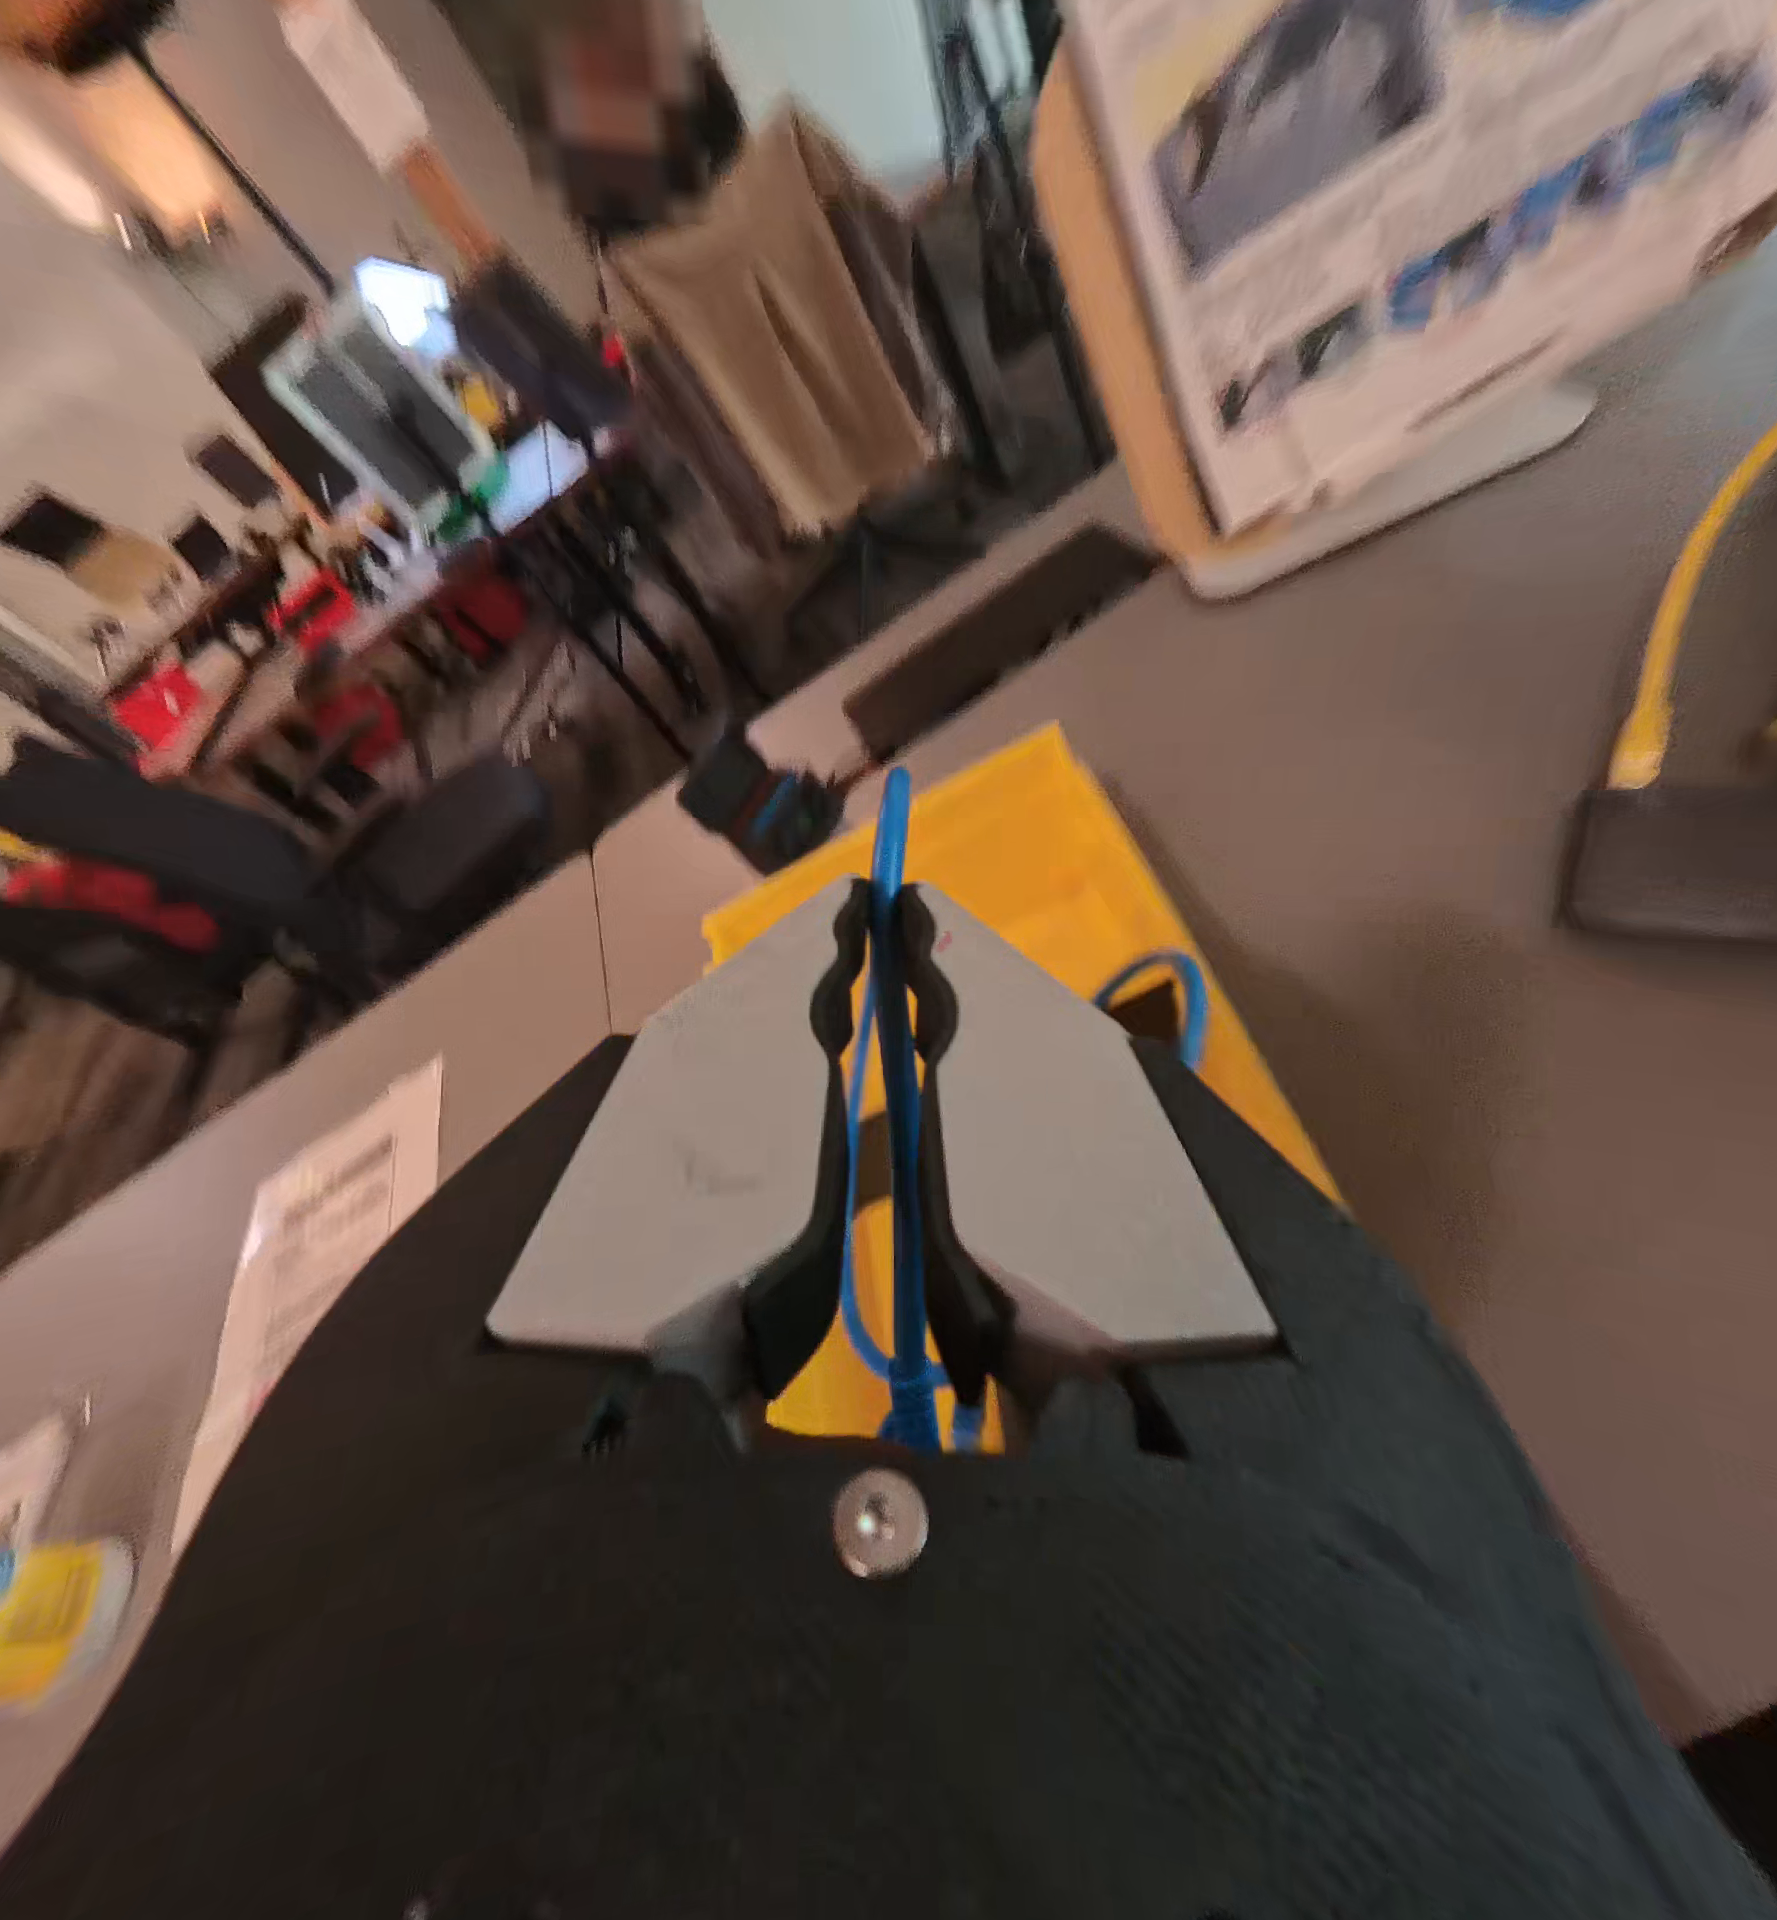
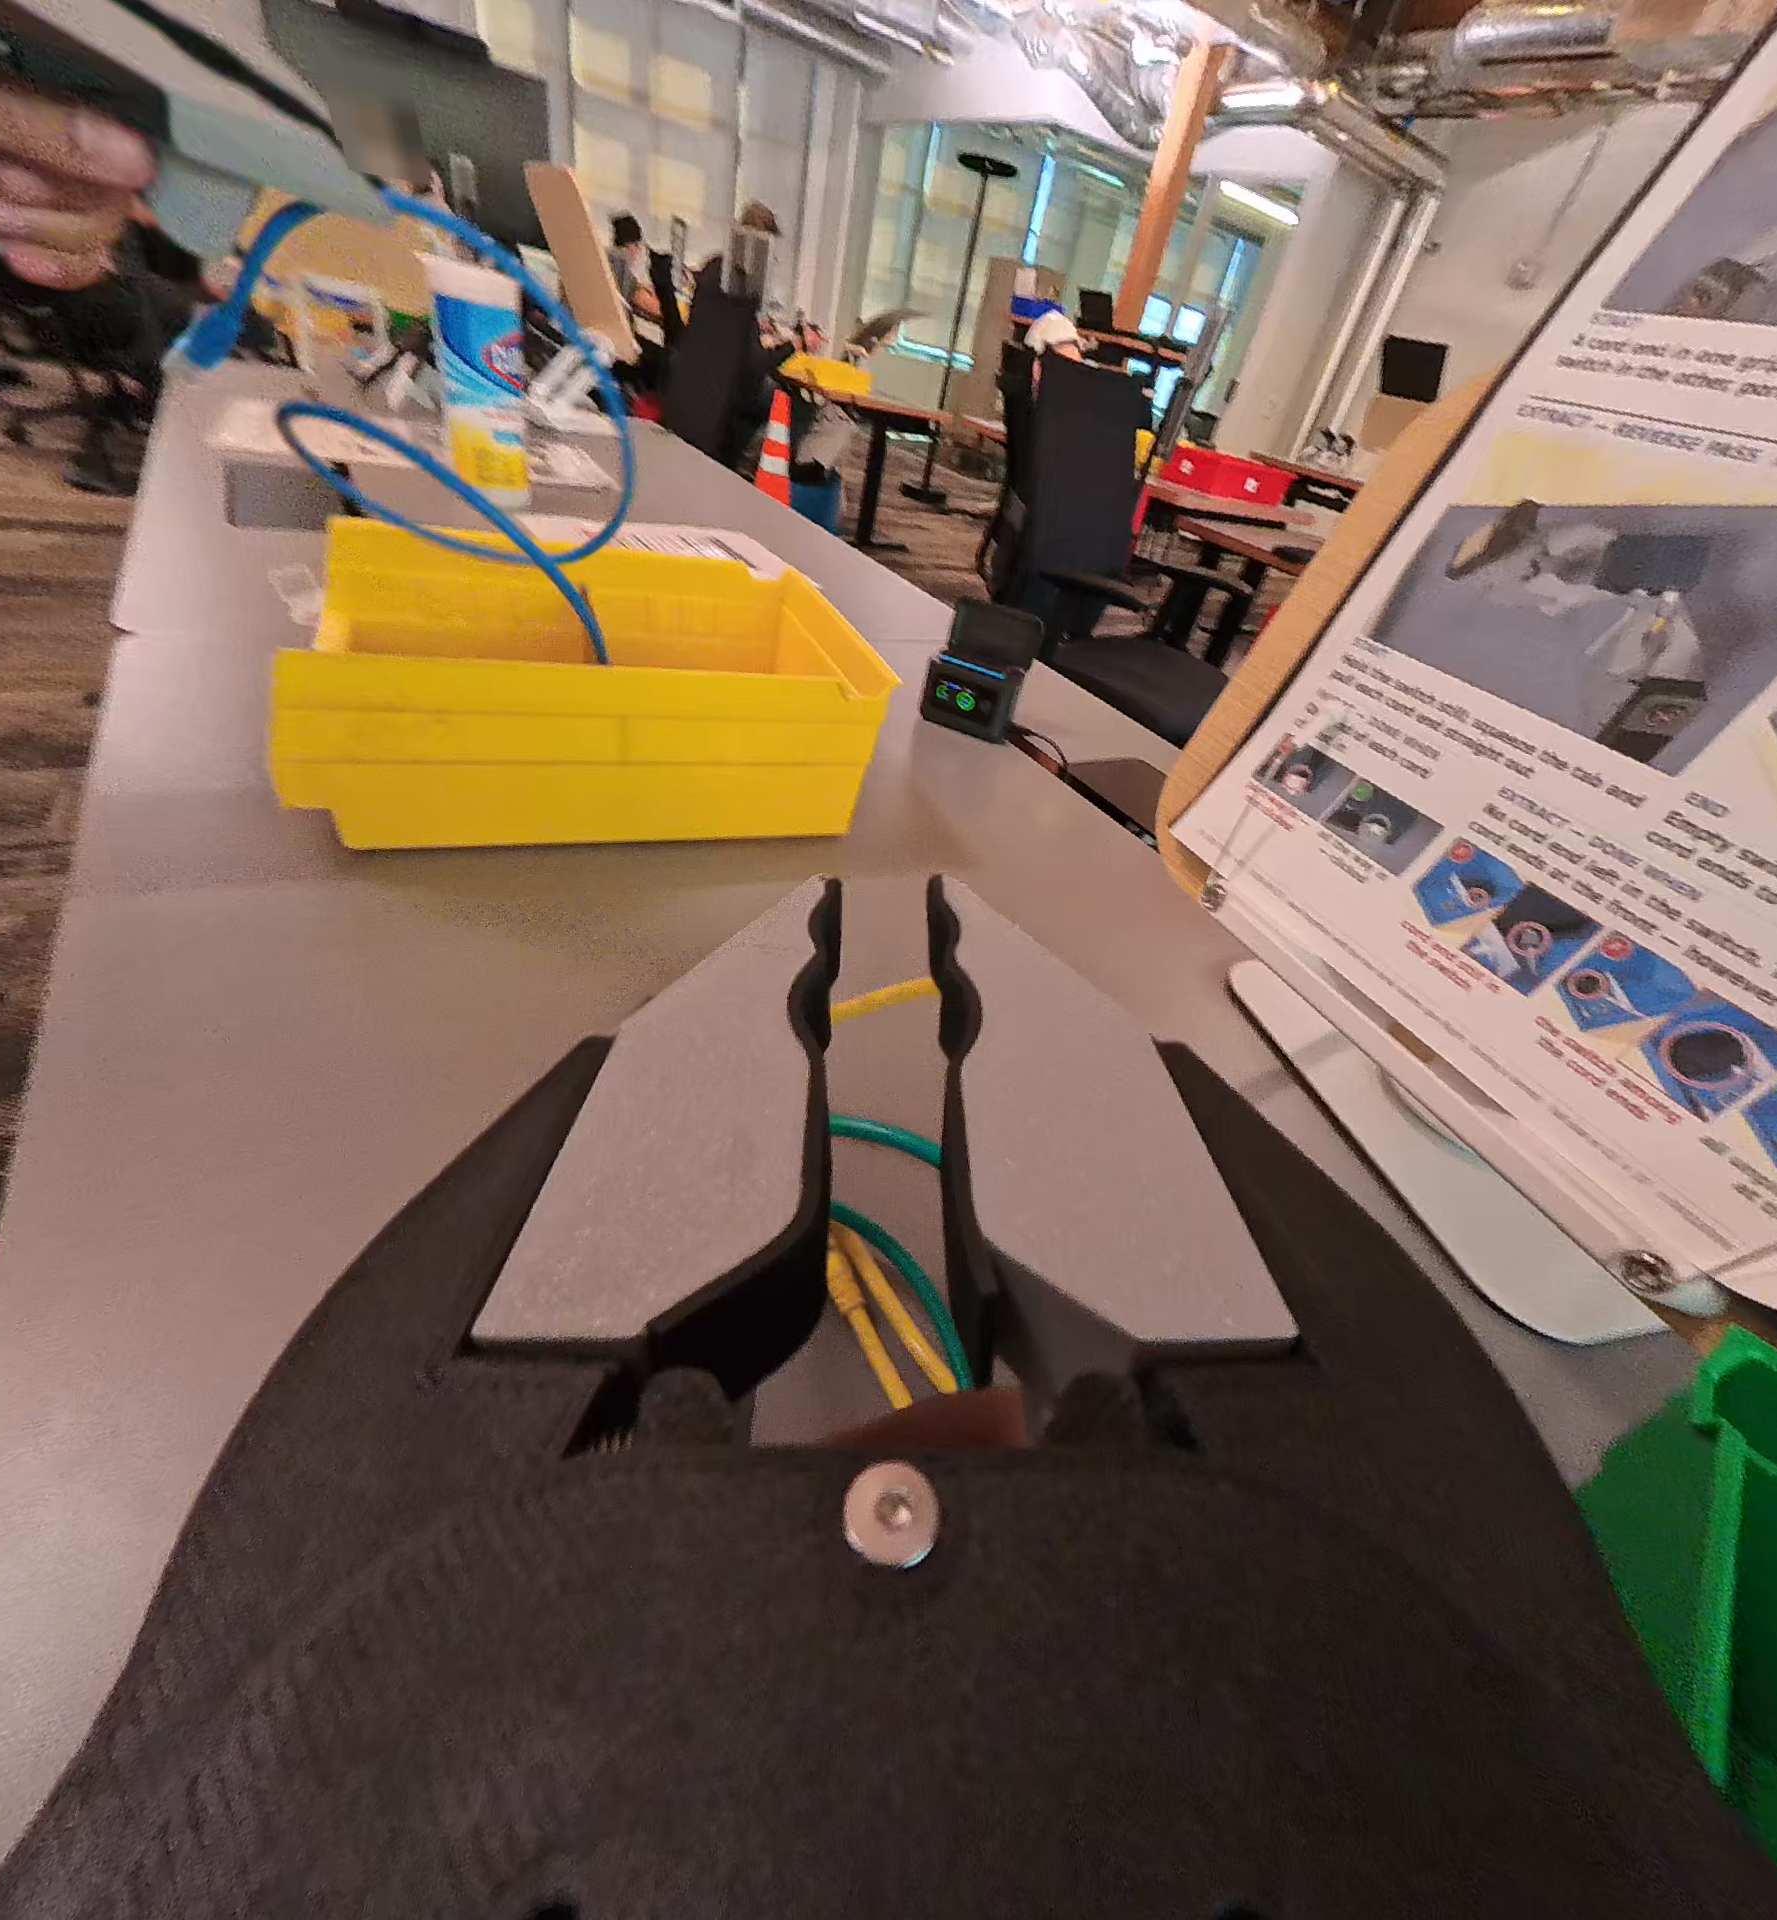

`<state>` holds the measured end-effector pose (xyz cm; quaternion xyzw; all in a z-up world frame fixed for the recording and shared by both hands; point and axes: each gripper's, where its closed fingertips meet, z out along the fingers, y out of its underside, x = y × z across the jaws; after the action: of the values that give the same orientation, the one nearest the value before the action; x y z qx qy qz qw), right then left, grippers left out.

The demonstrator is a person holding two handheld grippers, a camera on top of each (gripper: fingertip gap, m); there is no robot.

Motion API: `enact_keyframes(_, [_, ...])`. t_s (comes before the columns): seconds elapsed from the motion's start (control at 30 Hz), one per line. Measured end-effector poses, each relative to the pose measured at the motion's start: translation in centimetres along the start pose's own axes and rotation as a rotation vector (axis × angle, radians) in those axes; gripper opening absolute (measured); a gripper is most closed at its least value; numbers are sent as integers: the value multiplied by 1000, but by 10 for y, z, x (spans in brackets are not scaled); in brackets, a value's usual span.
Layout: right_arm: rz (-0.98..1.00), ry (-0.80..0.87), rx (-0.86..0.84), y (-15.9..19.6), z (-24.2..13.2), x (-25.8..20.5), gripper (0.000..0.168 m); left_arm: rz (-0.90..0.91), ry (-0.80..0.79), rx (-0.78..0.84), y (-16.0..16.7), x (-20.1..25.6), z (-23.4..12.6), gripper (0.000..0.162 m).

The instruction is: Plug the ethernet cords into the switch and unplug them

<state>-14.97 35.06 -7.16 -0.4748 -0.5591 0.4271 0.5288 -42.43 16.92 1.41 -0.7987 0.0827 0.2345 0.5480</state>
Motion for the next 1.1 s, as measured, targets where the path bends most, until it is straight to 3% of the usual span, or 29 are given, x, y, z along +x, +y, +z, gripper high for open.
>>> enact_keyframes(0.2, [55,-209,125,-23,-5,-36,17,74,114,255,-109,80,4,4])
enact_keyframes(0.3, [46,-315,190,-34,-12,-57,17,49,238,340,-143,129,19,4])
enact_keyframes(0.4, [50,-316,234,-42,-16,-58,18,-8,376,380,-164,180,38,4])
enact_keyframes(0.57, [71,-287,275,-48,-23,-47,18,-84,473,388,-170,244,83,4])
enact_keyframes(0.7, [137,-50,180,-28,-15,1,17,-76,472,404,-163,275,112,4])
enact_keyframes(0.77, [158,85,79,-7,-12,27,4,-114,517,437,-161,288,117,4])
enact_keyframes(0.8, [147,116,32,1,-11,32,6,-131,533,431,-158,293,121,4])
enact_keyframes(0.9, [96,80,46,-3,-8,21,21,-158,532,439,-152,294,131,4])
enact_keyframes(1.0, [64,-10,79,-10,-4,0,21,-213,548,467,-149,290,134,4])
enact_keyframes(1.1, [64,-124,-14,6,6,-21,20,-273,552,521,-140,289,136,4])
